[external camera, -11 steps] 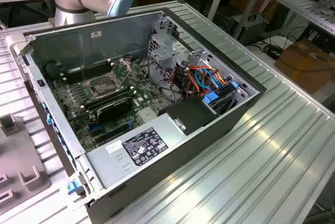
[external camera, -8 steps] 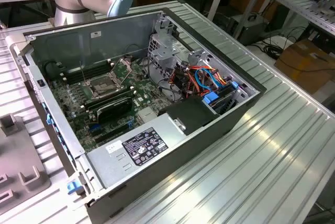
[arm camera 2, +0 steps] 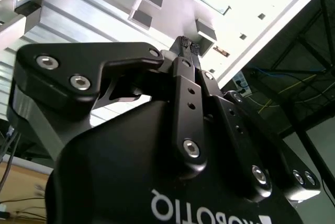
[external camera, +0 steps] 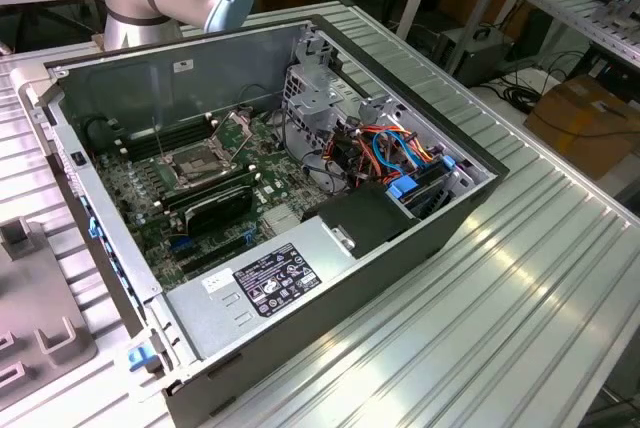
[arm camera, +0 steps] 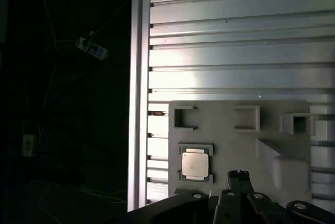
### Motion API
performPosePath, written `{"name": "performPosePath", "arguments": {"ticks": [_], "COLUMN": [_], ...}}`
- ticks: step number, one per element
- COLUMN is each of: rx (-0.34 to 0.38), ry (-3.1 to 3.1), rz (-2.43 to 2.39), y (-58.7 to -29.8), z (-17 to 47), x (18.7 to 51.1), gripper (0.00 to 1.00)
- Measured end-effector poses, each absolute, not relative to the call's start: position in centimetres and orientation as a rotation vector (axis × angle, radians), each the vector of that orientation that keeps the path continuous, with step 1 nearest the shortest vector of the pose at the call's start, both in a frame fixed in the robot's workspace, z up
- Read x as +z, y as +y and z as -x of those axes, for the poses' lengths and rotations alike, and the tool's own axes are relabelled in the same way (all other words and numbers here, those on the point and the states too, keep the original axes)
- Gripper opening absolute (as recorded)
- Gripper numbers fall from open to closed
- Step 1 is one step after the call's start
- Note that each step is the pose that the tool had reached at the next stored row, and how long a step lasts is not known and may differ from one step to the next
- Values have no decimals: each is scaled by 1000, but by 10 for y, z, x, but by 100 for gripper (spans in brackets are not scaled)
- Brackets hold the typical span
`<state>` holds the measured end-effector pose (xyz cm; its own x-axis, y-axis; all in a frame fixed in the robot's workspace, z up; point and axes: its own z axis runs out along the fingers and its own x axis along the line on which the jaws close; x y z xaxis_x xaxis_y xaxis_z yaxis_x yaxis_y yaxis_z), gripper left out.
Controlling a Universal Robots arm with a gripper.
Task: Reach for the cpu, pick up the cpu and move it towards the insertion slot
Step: 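Reach for the cpu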
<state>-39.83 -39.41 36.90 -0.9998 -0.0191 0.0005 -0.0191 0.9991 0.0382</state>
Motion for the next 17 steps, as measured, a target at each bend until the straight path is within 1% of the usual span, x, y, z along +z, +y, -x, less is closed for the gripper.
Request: {"name": "performPosePath", "arguments": {"ticks": [17], "rx": [-60], "ry": [-3140], "rz": [-30], "y": [-396], "z": [444], "x": [368], "gripper": [11]}}
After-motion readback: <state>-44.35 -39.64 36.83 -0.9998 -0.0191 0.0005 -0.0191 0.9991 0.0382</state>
